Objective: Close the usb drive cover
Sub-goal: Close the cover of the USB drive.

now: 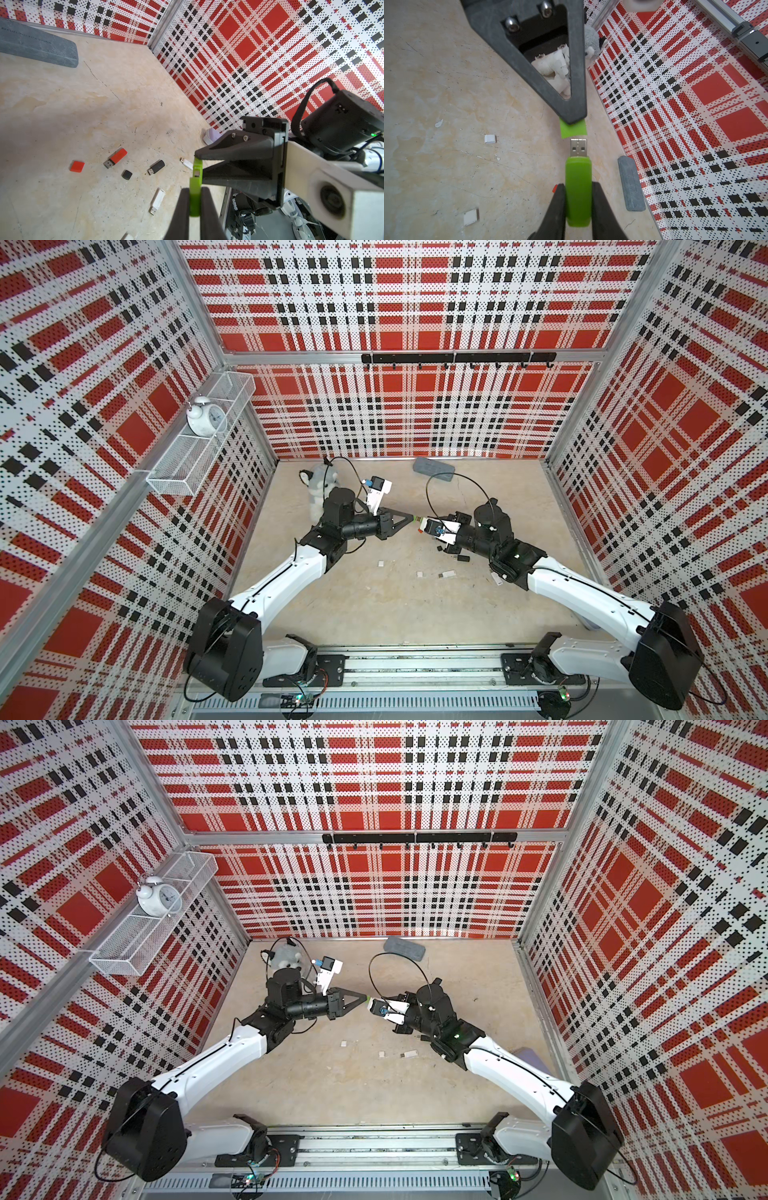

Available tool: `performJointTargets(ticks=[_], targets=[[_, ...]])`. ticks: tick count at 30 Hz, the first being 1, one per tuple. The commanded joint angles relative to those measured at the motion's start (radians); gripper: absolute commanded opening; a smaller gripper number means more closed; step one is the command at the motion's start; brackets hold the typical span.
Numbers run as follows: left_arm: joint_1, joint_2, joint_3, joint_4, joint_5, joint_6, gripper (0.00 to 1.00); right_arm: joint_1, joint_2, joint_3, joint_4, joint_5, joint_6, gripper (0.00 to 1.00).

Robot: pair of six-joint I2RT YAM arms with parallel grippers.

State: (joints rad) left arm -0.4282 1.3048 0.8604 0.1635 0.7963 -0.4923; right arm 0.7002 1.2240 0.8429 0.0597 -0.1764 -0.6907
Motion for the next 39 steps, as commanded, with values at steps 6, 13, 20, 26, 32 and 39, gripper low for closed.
performJointTargets(ticks=[6,13,20,26,32,39], targets=[[-0.009,0.011,0.030,0.001,-0.006,0.014,0.00,0.019,-0.009,0.028,0.024,0.000,0.000,0.15],[-0.010,0.019,0.033,0.004,0.000,0.010,0.00,0.028,0.006,0.033,0.018,0.006,-0.012,0.15],[-0.010,0.019,0.031,0.004,0.013,0.006,0.00,0.030,0.010,0.025,0.032,0.041,-0.016,0.15],[-0.008,0.031,0.039,-0.011,0.001,0.003,0.00,0.033,0.000,0.021,0.042,0.031,-0.034,0.14],[-0.007,0.033,0.045,-0.005,-0.001,-0.011,0.00,0.038,0.009,0.019,0.029,0.044,-0.054,0.13],[-0.006,0.045,0.053,-0.043,0.001,0.006,0.00,0.040,-0.004,0.013,0.044,0.038,-0.066,0.13]])
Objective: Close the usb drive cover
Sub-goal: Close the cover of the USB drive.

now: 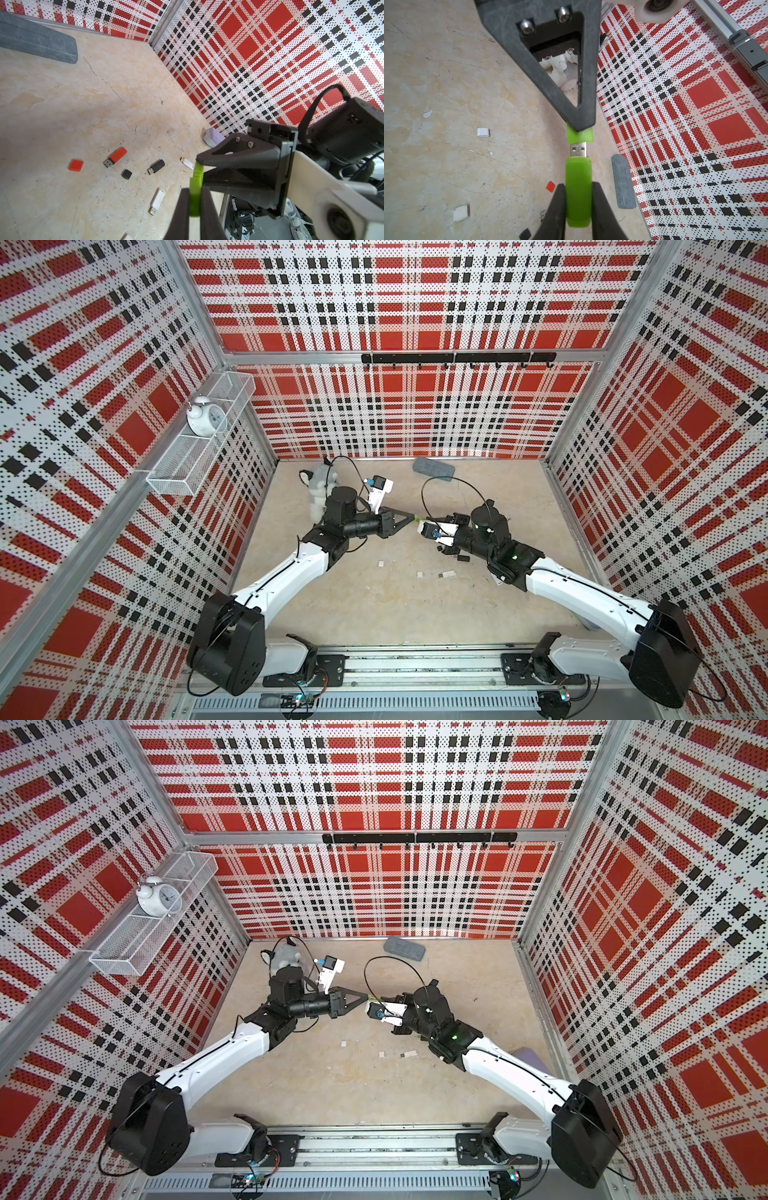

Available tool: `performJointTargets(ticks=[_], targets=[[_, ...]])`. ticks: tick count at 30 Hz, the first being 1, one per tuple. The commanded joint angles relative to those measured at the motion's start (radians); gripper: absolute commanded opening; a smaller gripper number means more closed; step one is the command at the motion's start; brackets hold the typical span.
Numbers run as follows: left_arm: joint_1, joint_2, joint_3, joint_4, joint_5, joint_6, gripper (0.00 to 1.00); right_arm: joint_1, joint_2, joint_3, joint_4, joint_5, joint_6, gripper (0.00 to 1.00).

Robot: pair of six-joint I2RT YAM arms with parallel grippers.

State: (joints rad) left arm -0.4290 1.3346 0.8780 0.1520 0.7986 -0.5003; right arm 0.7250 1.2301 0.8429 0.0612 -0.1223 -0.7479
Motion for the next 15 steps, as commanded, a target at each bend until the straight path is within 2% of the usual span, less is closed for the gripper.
performJointTargets(ticks=[1,15], targets=[[-0.007,0.019,0.037,-0.039,0.002,0.017,0.00,0.015,-0.011,0.016,0.039,-0.021,-0.015,0.13],[-0.016,0.026,0.054,-0.051,0.005,0.027,0.00,0.016,0.007,0.045,0.039,-0.054,0.000,0.13]])
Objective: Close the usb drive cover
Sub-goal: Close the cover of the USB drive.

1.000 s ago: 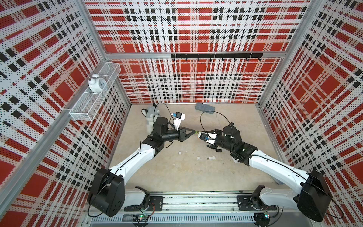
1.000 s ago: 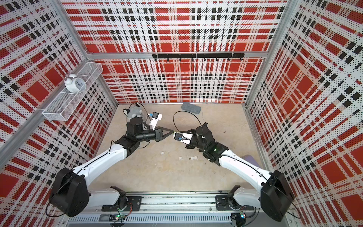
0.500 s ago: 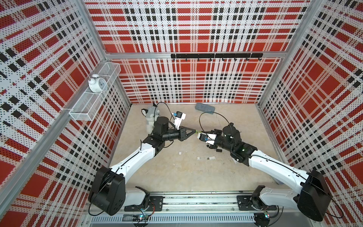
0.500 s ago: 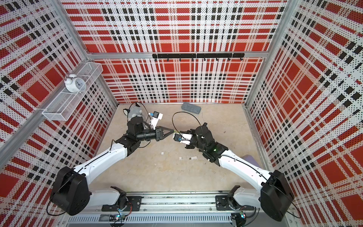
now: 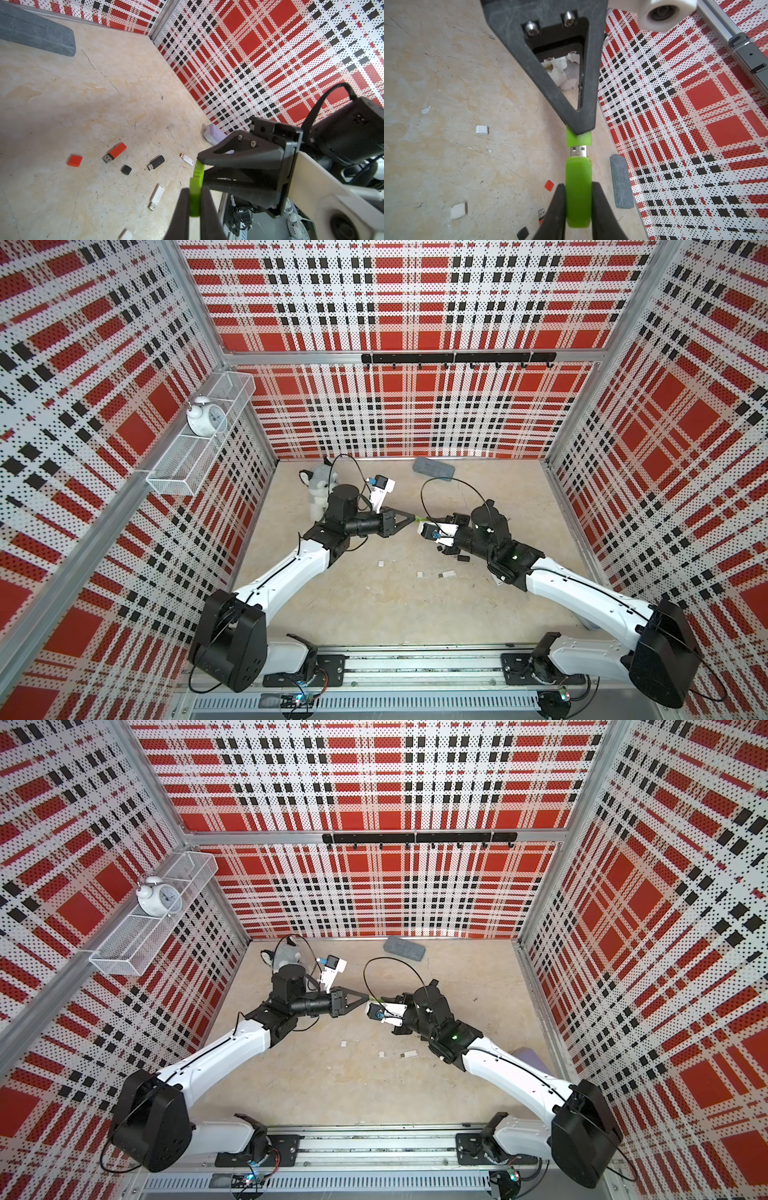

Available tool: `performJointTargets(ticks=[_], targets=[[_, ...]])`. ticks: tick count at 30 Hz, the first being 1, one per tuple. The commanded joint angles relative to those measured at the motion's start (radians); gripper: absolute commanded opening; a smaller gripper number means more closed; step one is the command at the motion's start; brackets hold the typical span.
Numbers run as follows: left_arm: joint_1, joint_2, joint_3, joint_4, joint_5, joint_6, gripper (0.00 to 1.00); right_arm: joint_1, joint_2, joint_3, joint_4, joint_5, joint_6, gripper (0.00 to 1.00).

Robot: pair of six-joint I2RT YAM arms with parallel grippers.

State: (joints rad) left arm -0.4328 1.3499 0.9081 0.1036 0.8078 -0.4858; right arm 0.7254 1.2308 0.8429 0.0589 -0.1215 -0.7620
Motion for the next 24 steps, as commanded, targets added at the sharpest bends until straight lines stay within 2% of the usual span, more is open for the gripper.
performJointTargets(ticks=[1,10,14,19,24], targets=[[-0.011,0.010,0.022,0.004,-0.004,0.008,0.01,0.016,0.011,0.046,0.041,-0.047,0.009,0.13],[-0.012,0.004,0.023,0.026,0.012,0.019,0.02,0.014,0.025,0.096,-0.035,-0.110,0.026,0.13],[-0.012,0.015,0.030,0.024,0.026,0.018,0.02,0.015,0.018,0.083,-0.005,-0.107,0.021,0.13],[-0.009,0.018,0.037,0.014,0.014,0.013,0.02,0.016,0.027,0.099,-0.007,-0.083,0.016,0.13],[-0.007,0.025,0.062,-0.059,-0.056,0.044,0.03,0.016,0.032,0.130,-0.026,-0.047,0.065,0.13]])
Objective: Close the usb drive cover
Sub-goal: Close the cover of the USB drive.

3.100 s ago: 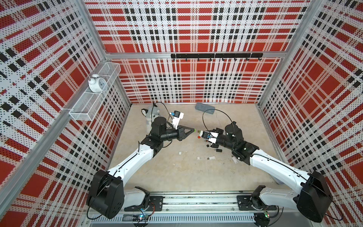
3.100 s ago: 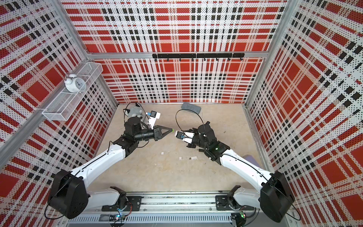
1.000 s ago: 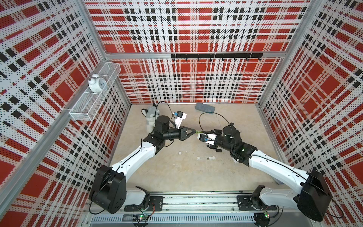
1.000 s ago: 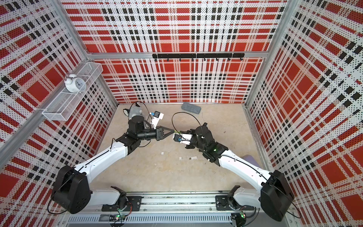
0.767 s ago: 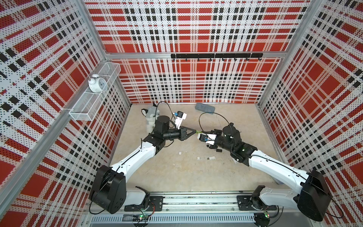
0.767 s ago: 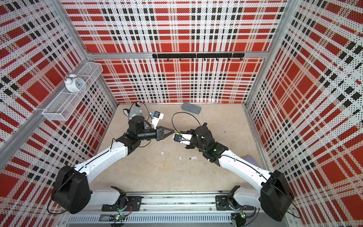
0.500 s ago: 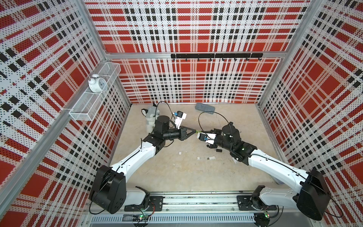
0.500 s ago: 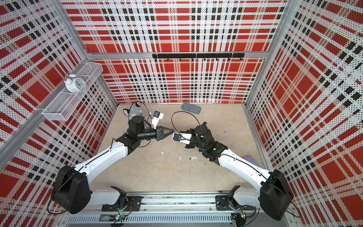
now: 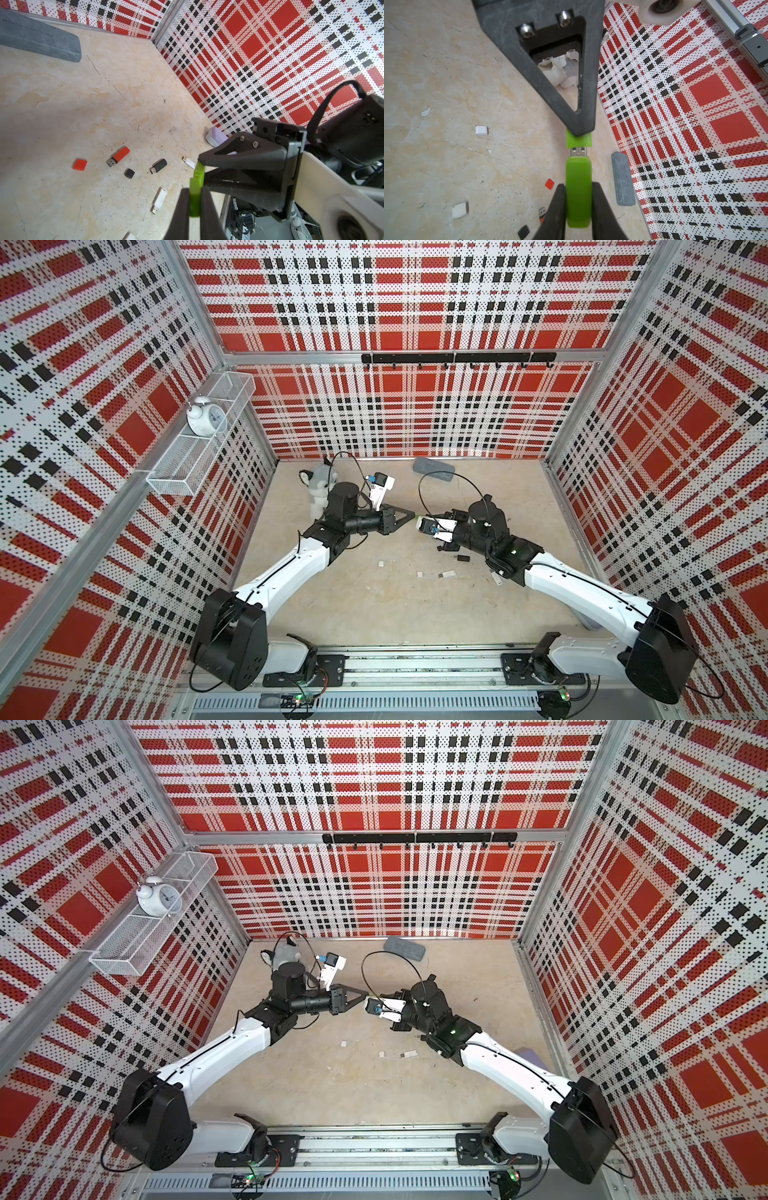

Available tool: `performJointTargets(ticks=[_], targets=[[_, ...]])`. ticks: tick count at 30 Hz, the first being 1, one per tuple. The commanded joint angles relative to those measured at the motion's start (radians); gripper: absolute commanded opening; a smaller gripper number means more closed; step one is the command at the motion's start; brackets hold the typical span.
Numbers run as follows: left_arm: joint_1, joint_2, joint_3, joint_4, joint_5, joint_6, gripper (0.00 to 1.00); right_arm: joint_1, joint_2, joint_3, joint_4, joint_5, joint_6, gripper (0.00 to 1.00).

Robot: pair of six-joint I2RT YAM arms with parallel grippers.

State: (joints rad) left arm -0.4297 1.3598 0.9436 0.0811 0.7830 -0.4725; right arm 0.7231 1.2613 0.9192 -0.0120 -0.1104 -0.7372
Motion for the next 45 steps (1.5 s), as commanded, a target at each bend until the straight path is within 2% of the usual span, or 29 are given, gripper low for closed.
performJointTargets(ticks=[1,4,10,17,21,25,33,35,38,42,45], targets=[[-0.010,0.012,0.025,-0.031,-0.031,0.031,0.03,0.019,-0.001,0.059,0.039,-0.080,0.048,0.13],[-0.010,0.013,0.026,-0.008,-0.011,0.014,0.03,0.018,-0.004,0.061,0.028,-0.122,0.051,0.13],[-0.012,0.022,0.030,-0.004,0.027,0.020,0.03,0.019,-0.002,0.065,0.029,-0.120,0.036,0.13],[-0.012,0.037,0.067,-0.091,0.055,0.076,0.03,0.019,-0.006,0.046,0.018,-0.052,-0.097,0.12],[-0.006,0.021,0.054,-0.053,0.050,0.044,0.03,0.019,-0.018,0.042,0.013,-0.093,-0.112,0.11],[0.003,0.006,0.024,0.044,0.052,-0.034,0.03,0.016,-0.020,0.033,0.056,-0.107,-0.053,0.11],[0.002,-0.008,0.020,0.060,0.041,-0.048,0.04,0.015,0.006,0.088,0.070,-0.132,0.100,0.12],[0.003,-0.010,0.021,0.062,0.044,-0.052,0.04,0.016,0.003,0.086,0.059,-0.144,0.081,0.12],[0.007,-0.004,0.025,0.050,0.072,-0.050,0.04,0.015,-0.005,0.054,0.059,-0.122,-0.017,0.11],[0.006,0.018,0.083,-0.110,0.046,0.062,0.04,0.015,-0.002,0.076,-0.004,-0.091,-0.089,0.11],[0.006,0.028,0.099,-0.147,0.028,0.096,0.06,0.015,-0.005,0.079,-0.020,-0.099,-0.113,0.11]])
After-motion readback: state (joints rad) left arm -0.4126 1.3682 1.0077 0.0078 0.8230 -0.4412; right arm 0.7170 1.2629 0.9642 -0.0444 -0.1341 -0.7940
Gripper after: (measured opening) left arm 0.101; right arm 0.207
